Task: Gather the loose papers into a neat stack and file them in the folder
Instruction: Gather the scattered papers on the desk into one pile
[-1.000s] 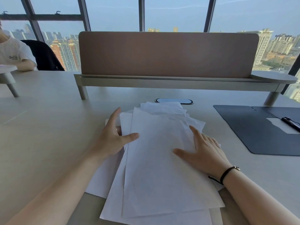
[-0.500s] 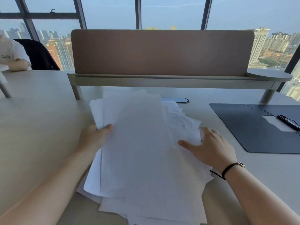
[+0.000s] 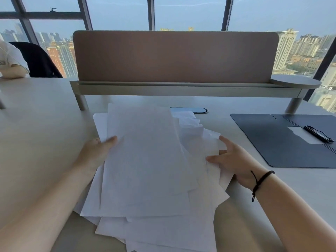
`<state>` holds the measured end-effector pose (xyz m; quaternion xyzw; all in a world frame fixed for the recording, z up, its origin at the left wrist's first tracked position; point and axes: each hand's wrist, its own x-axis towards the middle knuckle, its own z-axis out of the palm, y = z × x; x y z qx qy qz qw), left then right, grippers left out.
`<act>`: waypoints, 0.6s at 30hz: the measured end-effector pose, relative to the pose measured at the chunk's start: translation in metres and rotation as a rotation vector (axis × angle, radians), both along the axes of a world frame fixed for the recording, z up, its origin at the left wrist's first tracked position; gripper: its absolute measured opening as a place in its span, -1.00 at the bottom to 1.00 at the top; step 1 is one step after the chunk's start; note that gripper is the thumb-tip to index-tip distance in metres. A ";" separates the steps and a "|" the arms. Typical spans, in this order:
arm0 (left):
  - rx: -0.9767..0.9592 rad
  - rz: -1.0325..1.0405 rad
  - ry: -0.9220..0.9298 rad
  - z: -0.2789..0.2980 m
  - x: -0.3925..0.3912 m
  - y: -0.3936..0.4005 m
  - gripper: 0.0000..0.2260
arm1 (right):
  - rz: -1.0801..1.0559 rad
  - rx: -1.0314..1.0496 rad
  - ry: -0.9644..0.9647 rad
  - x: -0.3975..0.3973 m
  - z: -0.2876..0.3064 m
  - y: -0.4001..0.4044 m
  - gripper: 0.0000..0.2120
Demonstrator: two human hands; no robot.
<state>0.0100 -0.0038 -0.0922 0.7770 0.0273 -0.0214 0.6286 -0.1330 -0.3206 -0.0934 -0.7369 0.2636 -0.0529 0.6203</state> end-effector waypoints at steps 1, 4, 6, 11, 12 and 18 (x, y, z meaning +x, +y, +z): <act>-0.009 -0.016 -0.003 -0.001 -0.001 0.001 -0.74 | 0.019 -0.025 -0.011 -0.001 0.000 0.000 -0.21; 0.031 -0.019 -0.025 -0.003 0.001 0.006 -0.70 | 0.080 -0.271 -0.018 -0.002 0.003 0.000 -0.50; 0.024 0.020 -0.040 -0.003 0.003 0.009 -0.67 | 0.083 -0.346 -0.067 -0.003 0.004 0.001 -0.74; -0.129 0.043 -0.023 0.003 0.002 0.009 -0.79 | -0.059 -0.176 -0.229 -0.002 0.004 -0.003 -0.79; -0.174 0.026 -0.006 0.003 0.000 0.008 -0.78 | -0.072 -0.096 -0.253 -0.001 0.004 -0.004 -0.79; -0.267 -0.092 0.075 0.000 -0.006 -0.002 -0.84 | -0.074 0.104 -0.313 -0.004 0.004 -0.005 -0.82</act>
